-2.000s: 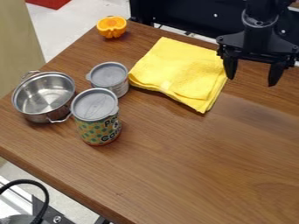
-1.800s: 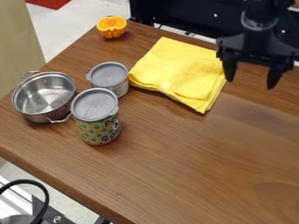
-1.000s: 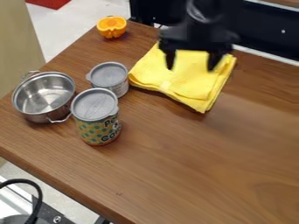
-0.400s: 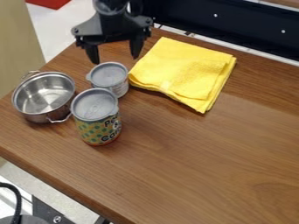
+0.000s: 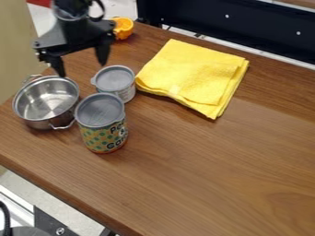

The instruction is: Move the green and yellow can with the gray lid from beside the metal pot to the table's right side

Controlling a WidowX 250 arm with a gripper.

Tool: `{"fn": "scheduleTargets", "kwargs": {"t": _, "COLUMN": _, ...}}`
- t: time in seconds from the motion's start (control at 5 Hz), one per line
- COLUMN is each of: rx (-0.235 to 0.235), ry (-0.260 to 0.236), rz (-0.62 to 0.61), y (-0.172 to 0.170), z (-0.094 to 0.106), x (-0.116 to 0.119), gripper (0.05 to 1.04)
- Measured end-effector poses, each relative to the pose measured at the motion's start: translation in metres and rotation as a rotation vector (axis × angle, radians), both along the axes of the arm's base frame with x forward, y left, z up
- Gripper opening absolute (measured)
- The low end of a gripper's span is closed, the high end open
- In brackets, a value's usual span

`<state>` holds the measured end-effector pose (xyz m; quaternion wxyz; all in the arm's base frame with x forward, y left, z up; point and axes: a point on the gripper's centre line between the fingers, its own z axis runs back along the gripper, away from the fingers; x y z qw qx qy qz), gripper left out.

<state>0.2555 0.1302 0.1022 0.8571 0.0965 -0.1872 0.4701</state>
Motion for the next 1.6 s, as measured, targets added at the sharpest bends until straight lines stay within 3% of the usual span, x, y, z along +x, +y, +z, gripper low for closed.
{"fn": "scheduleTargets", "kwargs": {"t": 0.4, "rx": -0.088, "ry": 0.063, "rz": 0.158, "y": 0.01, "z": 0.0, "x": -0.012, "gripper": 0.995}}
{"fn": "scheduleTargets", "kwargs": {"t": 0.8, "rx": -0.058, "ry": -0.015, "rz": 0.307, "y": 0.016, "z": -0.007, "x": -0.016, "gripper": 0.995}}
{"fn": "scheduleTargets", "kwargs": {"t": 1.2, "rx": -0.051, "ry": -0.022, "rz": 0.511, "y": 0.01, "z": -0.025, "x": -0.021, "gripper": 0.995}}
{"fn": "scheduleTargets", "kwargs": {"t": 1.6, "rx": -0.066, "ry": -0.027, "rz": 0.605, "y": 0.0, "z": -0.035, "x": -0.027, "gripper": 0.995}}
